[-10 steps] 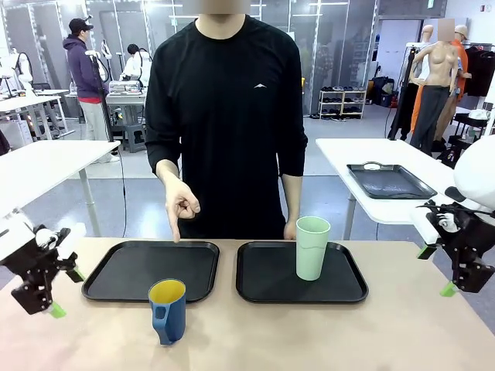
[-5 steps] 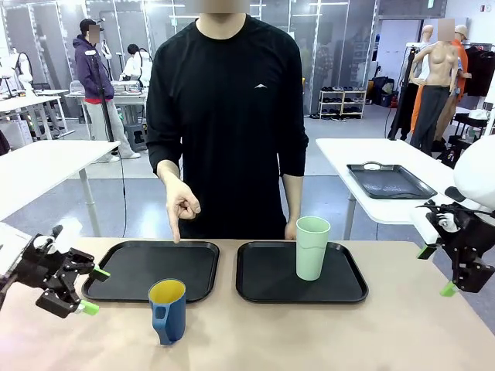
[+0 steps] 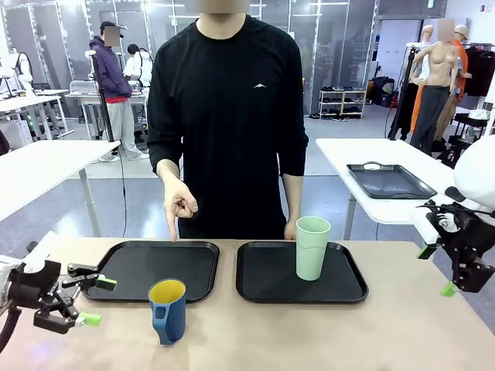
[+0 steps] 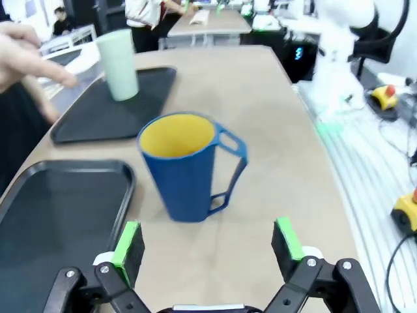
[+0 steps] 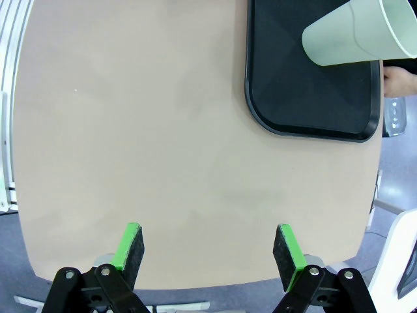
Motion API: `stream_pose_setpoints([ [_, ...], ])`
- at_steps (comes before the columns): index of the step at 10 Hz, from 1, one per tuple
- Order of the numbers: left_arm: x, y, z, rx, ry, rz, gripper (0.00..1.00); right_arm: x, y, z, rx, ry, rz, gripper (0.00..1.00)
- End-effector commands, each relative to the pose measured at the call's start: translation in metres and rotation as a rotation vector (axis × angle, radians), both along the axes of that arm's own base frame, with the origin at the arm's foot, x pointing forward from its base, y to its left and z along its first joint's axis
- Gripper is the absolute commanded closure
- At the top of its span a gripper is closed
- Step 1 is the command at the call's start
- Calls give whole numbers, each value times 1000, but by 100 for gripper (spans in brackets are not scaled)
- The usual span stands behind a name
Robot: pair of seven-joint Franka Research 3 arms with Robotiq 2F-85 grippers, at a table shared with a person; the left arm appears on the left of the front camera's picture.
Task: Sort and store the cups by type.
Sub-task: Pick up the Handle plastic cup and place it into the empty Flat Tray.
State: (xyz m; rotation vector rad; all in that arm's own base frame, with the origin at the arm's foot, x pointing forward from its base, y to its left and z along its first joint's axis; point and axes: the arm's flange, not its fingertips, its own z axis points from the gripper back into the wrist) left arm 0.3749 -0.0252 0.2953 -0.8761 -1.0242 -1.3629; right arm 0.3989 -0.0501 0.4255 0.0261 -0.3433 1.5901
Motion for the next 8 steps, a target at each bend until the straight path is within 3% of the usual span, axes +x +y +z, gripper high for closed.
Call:
stream_pose_setpoints([
  [1, -5, 1, -7, -83, 24, -34, 0, 2, 0, 0, -10, -3, -10, 0],
  [3, 0, -1, -10, -159, 45, -20, 0, 2, 0, 0, -10, -3, -10, 0],
  [8, -7, -2, -10, -125, 64, -35, 0, 2, 0, 0, -10, -3, -10, 0],
])
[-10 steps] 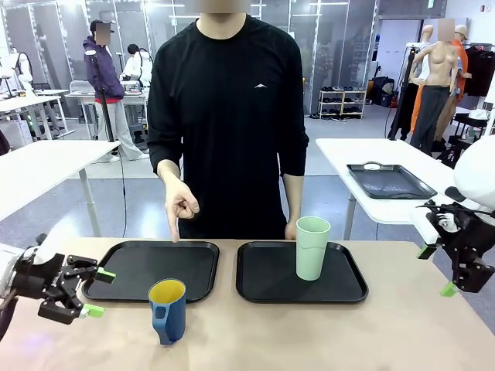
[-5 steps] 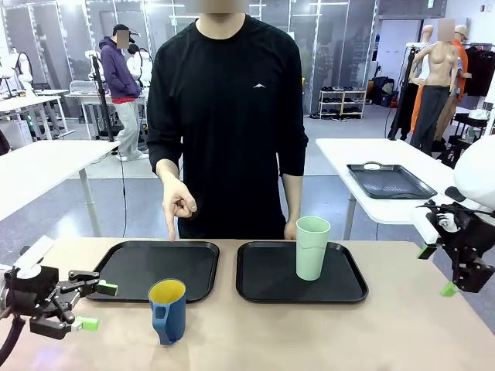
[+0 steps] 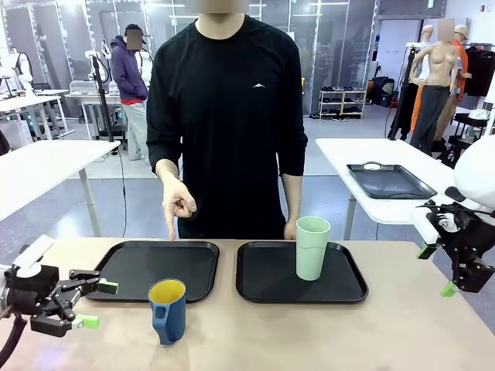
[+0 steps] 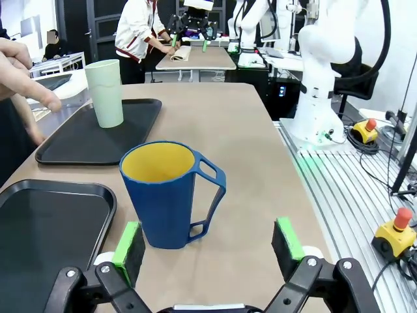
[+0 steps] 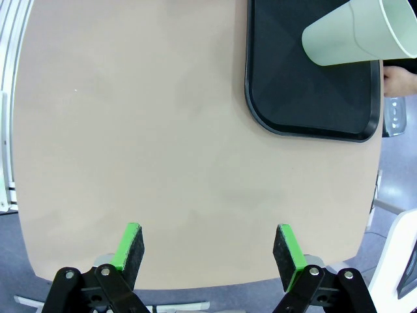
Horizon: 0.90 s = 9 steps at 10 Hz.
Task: Sort and store the cups by type.
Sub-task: Pick up the Handle plastic cup and place it into the empty Flat Tray.
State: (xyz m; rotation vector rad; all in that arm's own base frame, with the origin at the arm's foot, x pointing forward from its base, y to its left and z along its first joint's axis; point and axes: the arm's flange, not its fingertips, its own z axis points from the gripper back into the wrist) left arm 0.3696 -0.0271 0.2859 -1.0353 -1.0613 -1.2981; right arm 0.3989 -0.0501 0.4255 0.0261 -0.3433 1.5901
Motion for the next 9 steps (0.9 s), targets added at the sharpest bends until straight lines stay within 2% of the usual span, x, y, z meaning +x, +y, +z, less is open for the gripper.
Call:
stream_pose_setpoints([
  [1, -2, 0, 0, 7, -3, 0, 0, 2, 0, 0, -10, -3, -10, 0],
  [4, 0, 0, 0, 0, 0, 1, 0, 2, 0, 0, -10, -3, -10, 0],
  [5, 13, -1, -15, 16, -6, 81, 0, 2, 0, 0, -10, -3, -10, 0],
  [8, 26, -8, -43, 54, 5, 115, 0, 2, 0, 0, -10, -3, -10, 0],
  [9, 28, -15, -53, 31, 9, 86, 0, 2, 0, 0, -10, -3, -10, 0],
])
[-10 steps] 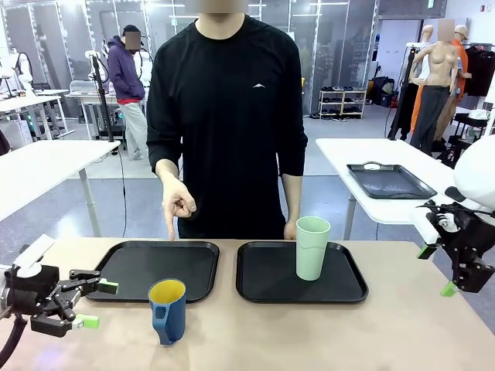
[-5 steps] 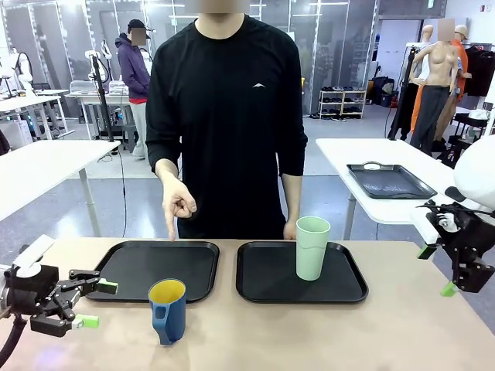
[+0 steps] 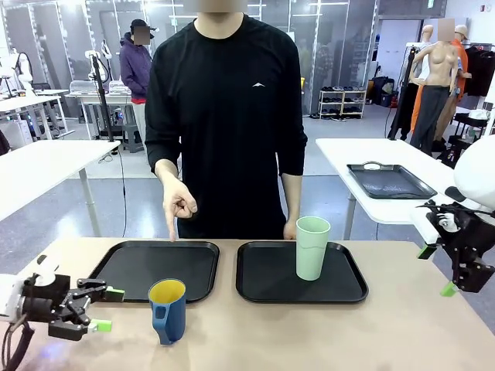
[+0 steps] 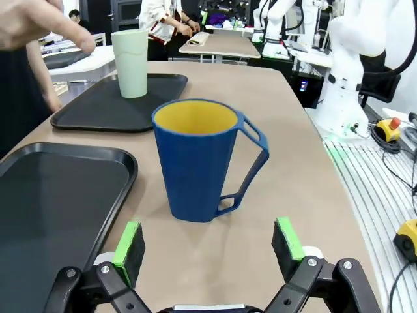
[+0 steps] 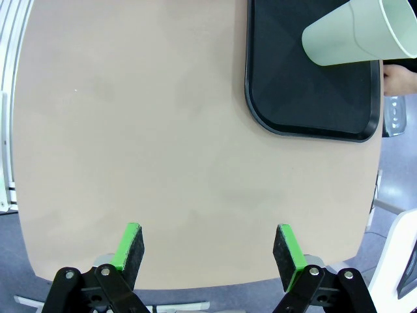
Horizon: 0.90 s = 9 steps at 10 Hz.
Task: Sort and store the cups by type.
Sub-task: Pick up the Handle plastic cup and place it into the empty Flat Tray.
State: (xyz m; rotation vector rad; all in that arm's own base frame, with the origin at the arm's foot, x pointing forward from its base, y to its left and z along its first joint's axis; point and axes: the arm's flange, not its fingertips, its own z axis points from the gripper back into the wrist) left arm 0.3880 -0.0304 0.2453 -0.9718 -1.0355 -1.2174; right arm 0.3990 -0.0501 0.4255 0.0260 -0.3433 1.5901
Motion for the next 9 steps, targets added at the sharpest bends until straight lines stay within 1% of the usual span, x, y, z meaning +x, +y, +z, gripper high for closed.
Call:
stream_pose_setpoints([
  [1, 13, -18, -22, -30, -24, -1, 0, 2, 0, 0, -10, -3, -10, 0],
  [3, 18, -28, -33, -54, -32, -3, 0, 2, 0, 0, -10, -3, -10, 0],
  [5, 24, -35, -38, -38, -38, -7, 0, 2, 0, 0, -10, -3, -10, 0],
  [7, 27, -45, -42, -63, -28, -47, 0, 2, 0, 0, -10, -3, -10, 0],
  [9, 32, -55, -43, -80, -27, -62, 0, 2, 0, 0, -10, -3, -10, 0],
])
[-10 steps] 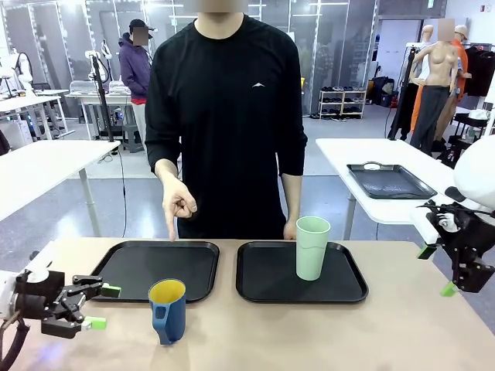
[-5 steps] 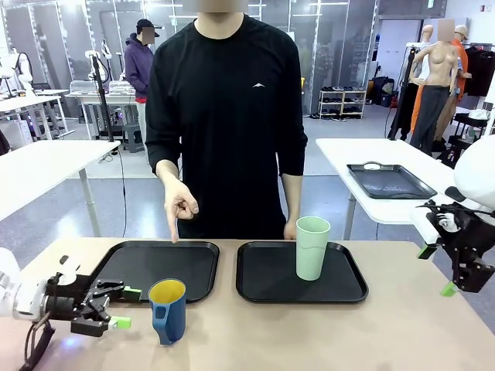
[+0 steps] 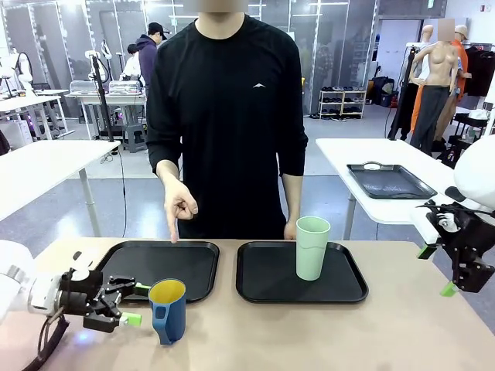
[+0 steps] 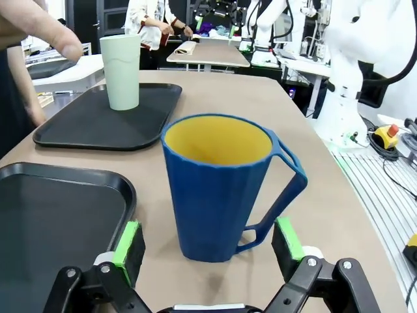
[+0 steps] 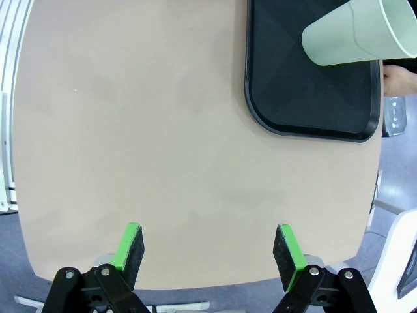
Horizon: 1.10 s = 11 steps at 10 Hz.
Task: Sort and store the cups by type.
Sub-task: Pick up the Handle plastic cup and place it into the empty Flat Tray.
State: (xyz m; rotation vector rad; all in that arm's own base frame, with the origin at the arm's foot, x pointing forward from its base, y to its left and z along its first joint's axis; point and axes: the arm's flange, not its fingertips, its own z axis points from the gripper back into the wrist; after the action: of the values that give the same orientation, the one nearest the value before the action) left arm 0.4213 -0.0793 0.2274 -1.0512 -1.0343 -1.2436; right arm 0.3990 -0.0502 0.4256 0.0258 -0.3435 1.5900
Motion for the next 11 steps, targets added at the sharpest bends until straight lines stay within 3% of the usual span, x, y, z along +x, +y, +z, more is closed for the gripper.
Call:
stream_pose_setpoints([
  [1, 0, -10, -25, -34, -37, 3, 0, 2, 0, -1, -10, -3, -10, 0],
  [11, 15, -43, -27, -70, -25, -39, 0, 2, 0, -1, -10, -3, -10, 0],
])
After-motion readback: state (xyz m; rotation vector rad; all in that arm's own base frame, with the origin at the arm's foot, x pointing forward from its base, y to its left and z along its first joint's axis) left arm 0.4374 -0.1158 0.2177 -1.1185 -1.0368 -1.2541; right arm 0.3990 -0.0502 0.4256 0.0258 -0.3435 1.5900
